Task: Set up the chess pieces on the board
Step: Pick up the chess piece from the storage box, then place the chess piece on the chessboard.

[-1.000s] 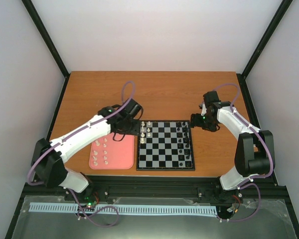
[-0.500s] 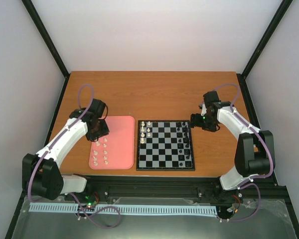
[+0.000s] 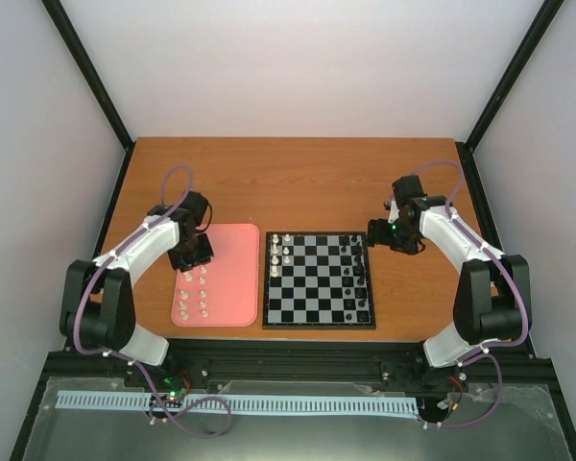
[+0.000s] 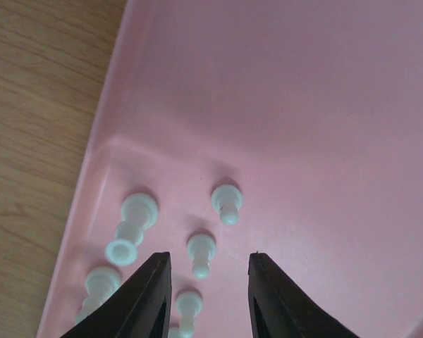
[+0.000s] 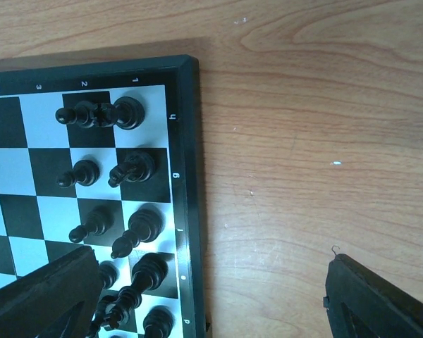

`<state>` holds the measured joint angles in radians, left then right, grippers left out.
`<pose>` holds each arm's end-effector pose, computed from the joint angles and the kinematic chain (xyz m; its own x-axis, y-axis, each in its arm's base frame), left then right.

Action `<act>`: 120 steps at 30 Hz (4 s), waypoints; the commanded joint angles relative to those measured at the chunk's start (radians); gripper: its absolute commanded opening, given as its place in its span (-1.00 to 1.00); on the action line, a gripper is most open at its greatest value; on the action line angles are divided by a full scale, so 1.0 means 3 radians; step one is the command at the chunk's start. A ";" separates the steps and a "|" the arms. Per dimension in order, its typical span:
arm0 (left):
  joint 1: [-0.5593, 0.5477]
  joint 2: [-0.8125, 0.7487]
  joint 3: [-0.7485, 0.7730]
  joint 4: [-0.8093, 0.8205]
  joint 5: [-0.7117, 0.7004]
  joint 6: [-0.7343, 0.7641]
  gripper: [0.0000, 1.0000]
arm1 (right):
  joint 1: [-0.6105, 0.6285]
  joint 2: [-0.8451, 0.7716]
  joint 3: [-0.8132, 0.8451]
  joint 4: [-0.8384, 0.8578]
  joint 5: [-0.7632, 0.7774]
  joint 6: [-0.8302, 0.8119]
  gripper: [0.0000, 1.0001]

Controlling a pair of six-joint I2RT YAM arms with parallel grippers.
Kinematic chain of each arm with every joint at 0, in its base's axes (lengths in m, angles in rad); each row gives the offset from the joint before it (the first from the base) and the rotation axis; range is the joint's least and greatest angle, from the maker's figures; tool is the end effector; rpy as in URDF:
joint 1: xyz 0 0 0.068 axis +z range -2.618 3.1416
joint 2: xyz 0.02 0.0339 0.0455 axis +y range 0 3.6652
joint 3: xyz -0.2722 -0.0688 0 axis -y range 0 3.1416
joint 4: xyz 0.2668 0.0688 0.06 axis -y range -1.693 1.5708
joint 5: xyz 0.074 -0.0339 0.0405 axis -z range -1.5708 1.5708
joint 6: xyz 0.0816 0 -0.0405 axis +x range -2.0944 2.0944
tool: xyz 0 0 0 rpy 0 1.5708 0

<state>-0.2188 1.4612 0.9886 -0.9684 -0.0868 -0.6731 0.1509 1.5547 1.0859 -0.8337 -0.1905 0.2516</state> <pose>0.2702 -0.0528 0.1621 -0.8848 -0.4395 -0.1548 -0.4429 0.8965 -0.0135 0.3156 0.0636 0.1700 -0.9724 0.0994 -0.2113 0.0463 0.9690 0.2428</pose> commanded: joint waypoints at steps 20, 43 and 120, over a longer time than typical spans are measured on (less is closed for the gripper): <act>0.0024 0.0521 0.0130 0.0298 0.0155 0.0219 -0.43 | -0.0032 0.0076 0.0046 -0.0013 0.0101 0.0013 1.00; 0.0034 0.0522 0.0017 0.0342 0.0102 0.0213 -0.81 | -0.0031 0.0046 0.0040 -0.0033 0.0114 0.0009 1.00; -0.2109 0.1494 0.1414 0.0351 0.0181 0.1926 -0.98 | -0.0032 0.0186 0.0105 0.0008 0.0226 -0.0036 1.00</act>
<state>-0.8455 1.8919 1.3937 -0.8841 -0.0029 -0.0860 0.1501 1.5948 1.1080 -0.8356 -0.1314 0.2508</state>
